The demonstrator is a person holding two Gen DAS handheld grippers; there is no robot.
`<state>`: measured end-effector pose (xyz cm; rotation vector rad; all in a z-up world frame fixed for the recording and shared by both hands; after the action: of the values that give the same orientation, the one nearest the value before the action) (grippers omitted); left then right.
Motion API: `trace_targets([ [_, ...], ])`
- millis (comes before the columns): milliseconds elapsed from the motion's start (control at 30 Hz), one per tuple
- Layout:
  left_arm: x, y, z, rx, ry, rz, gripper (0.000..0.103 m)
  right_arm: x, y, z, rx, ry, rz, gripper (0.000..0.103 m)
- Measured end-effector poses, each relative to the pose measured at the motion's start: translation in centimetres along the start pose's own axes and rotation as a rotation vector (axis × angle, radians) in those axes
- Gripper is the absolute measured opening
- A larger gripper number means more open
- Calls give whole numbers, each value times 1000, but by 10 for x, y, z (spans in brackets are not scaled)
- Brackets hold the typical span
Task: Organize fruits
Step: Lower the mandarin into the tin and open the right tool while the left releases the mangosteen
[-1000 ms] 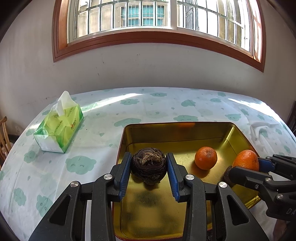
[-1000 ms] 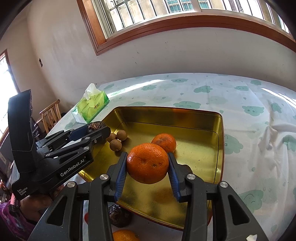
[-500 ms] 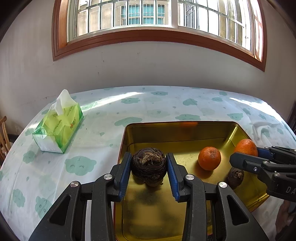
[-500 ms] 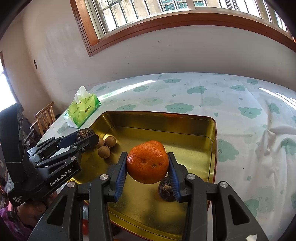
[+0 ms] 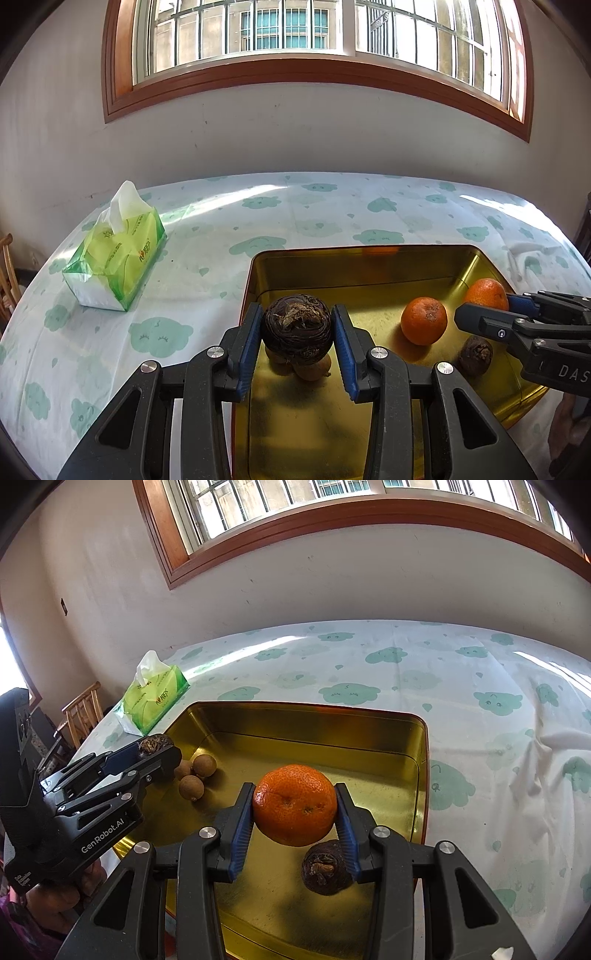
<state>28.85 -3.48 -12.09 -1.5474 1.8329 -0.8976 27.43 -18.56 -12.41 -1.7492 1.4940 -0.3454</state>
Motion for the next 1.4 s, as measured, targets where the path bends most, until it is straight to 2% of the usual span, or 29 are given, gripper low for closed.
trace_targets([
  [1400, 1, -4, 10, -4, 0, 16, 38, 9, -12, 16, -15, 8, -1, 39],
])
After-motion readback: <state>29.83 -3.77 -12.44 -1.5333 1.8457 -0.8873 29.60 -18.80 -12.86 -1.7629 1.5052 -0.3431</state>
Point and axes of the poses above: each gripper's, at about its wrist camera, not at the fingertips, and z roughly the way its jaws point, x to its right, y to its underside, the point moved 6 cm from there along z, roughly the way its jaws point, and after that the axes turned 2 degrees about -y, right-handed, at the moved point
